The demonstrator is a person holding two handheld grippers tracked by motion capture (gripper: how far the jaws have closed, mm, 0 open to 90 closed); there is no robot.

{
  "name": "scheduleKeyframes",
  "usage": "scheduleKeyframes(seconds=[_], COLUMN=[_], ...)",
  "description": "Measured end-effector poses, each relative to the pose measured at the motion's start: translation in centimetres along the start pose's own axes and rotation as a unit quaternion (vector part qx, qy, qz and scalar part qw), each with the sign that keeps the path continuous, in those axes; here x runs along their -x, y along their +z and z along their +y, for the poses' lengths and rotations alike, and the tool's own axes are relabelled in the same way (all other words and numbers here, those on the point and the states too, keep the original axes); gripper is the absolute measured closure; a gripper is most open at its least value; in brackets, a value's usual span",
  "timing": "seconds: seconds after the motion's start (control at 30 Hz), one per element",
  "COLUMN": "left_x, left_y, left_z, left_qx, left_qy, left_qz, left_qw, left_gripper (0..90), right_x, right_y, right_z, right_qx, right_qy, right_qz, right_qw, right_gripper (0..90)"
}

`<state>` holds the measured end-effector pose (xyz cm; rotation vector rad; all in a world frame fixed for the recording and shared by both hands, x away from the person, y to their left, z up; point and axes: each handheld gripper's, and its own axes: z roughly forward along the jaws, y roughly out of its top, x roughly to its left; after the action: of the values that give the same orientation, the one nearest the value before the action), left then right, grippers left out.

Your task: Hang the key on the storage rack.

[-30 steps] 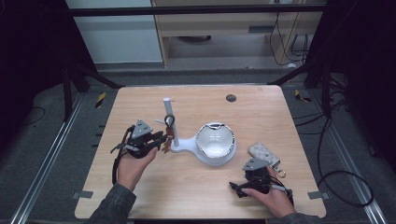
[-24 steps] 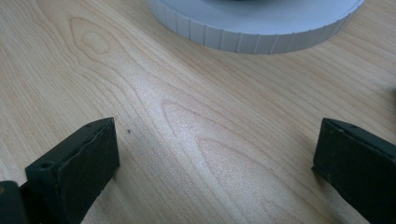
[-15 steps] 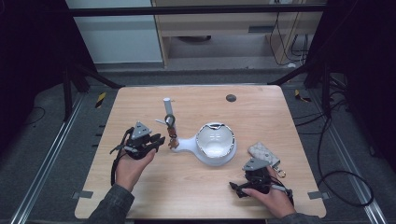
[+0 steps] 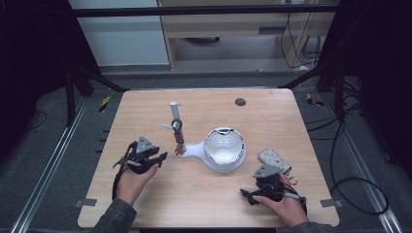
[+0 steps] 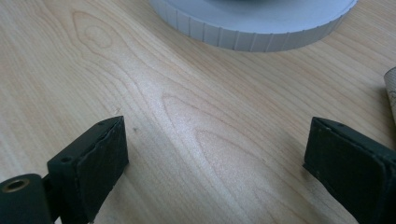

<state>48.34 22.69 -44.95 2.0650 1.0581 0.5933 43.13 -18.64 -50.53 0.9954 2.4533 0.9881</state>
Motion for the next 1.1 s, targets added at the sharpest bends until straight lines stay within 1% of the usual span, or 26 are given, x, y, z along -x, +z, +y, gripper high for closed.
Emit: scheduleKeyframes(seconds=[0.07,0.1,0.13,0.17,0.2,0.27,0.3,0.37,0.4,0.43,0.47,0.5,0.53,0.57,0.6,0.63,0.67,0.7,0.73,0.8,0.83,0.87,0.9,0.93,1.03,1.1], left_x=[-0.1,-0.2,-0.4,-0.4,-0.6,-0.6,-0.7,-0.9,-1.1,-1.2,-1.2,-1.3,-1.3,-1.3,-1.3,-1.3,-1.3,-1.4,-1.5,-1.6,-1.7,-1.7,-1.7,-1.8,-1.9,-1.9], left_y=[0.2,0.4,0.7,0.7,1.2,1.4,1.6,1.7,1.8,1.9,1.9,1.9,2.2,2.4,2.4,2.7,2.7,2.8,2.9,3.0,3.1,3.1,3.2,3.3,3.6,3.6], left_z=[-0.3,-0.7,-1.3,-1.3,-1.7,-2.0,-2.2,-2.3,-2.4,-2.6,-2.6,-2.7,-3.1,-3.3,-3.3,-3.4,-3.4,-3.6,-3.7,-3.8,-3.9,-3.9,-3.9,-3.9,-4.1,-4.1], left_qx=[-0.003,-0.007,-0.007,-0.007,-0.016,-0.017,-0.012,-0.015,-0.014,-0.015,-0.015,-0.019,-0.026,-0.030,-0.030,-0.040,-0.040,-0.043,-0.046,-0.051,-0.051,-0.051,-0.052,-0.055,-0.067,-0.066], left_qy=[-0.001,-0.001,-0.004,-0.004,-0.001,-0.002,-0.014,-0.014,-0.021,-0.021,-0.021,-0.022,-0.020,-0.019,-0.019,-0.019,-0.019,-0.020,-0.024,-0.024,-0.027,-0.027,-0.029,-0.028,-0.026,-0.024], left_qz=[0.004,0.007,0.013,0.013,0.016,0.017,0.011,0.009,0.003,-0.002,-0.002,-0.005,-0.007,-0.011,-0.011,-0.016,-0.016,-0.019,-0.019,-0.022,-0.024,-0.024,-0.023,-0.020,-0.015,-0.013], left_qw=[1.0000,1.0000,0.9999,0.9999,0.9997,0.9997,0.9998,0.9998,0.9997,0.9997,0.9997,0.9995,0.9994,0.9993,0.9993,0.9989,0.9989,0.9987,0.9985,0.9982,0.9980,0.9980,0.9980,0.9979,0.9973,0.9974], left_gripper=[48.6,48.6,42.9,40.1,36.0,30.0,26.7,20.0,18.4,17.2,15.5,15.5,13.5,12.5,11.3,10.3,10.0,8.9,8.4,8.3,8.2,8.2,8.1,8.1,6.8,7.0], right_x=[0.1,0.1,0.1,0.1,0.4,0.5,1.2,1.5,2.2,2.6,2.6,3.0,3.9,4.4,4.4,5.1,5.1,5.8,6.1,6.8,7.1,7.1,7.9,7.9,9.3,9.5], right_y=[-0.4,-0.4,-0.9,-0.9,-1.6,-1.8,-2.5,-2.8,-3.6,-4.0,-4.0,-4.4,-5.0,-5.3,-5.3,-5.9,-5.9,-6.4,-6.6,-7.1,-7.1,-7.1,-7.1,-7.1,-6.3,-6.0], right_z=[0.3,0.3,0.8,0.8,1.4,1.6,2.1,2.3,2.7,2.9,2.9,3.1,3.4,3.6,3.6,4.1,4.1,4.5,4.7,5.0,5.1,5.1,5.0,5.0,4.7,4.6], right_qx=[-0.002,-0.002,0.001,0.001,-0.004,-0.008,-0.018,-0.023,-0.034,-0.040,-0.040,-0.045,-0.057,-0.064,-0.064,-0.080,-0.080,-0.097,-0.104,-0.113,-0.120,-0.120,-0.133,-0.133,-0.144,-0.148], right_qy=[0.000,0.000,-0.004,-0.004,-0.008,-0.008,-0.004,-0.001,0.002,0.005,0.005,0.007,0.019,0.023,0.023,0.027,0.027,0.030,0.031,0.039,0.043,0.043,0.048,0.048,0.075,0.078], right_qz=[-0.001,-0.001,-0.007,-0.007,-0.013,-0.019,-0.030,-0.033,-0.044,-0.049,-0.049,-0.050,-0.051,-0.054,-0.054,-0.060,-0.060,-0.066,-0.069,-0.070,-0.072,-0.072,-0.076,-0.076,-0.069,-0.068], right_qw=[1.0000,1.0000,1.0000,1.0000,0.9999,0.9997,0.9994,0.9992,0.9985,0.9980,0.9980,0.9977,0.9969,0.9963,0.9963,0.9947,0.9947,0.9926,0.9917,0.9903,0.9892,0.9892,0.9870,0.9870,0.9843,0.9836], right_gripper=[6.4,6.4,7.0,7.0,7.2,7.2,7.6,7.5,7.9,8.0,8.0,7.4,6.9,6.8,6.8,7.7,7.7,8.8,9.7,12.2,12.6,12.6,12.8,12.8,14.0,14.0])
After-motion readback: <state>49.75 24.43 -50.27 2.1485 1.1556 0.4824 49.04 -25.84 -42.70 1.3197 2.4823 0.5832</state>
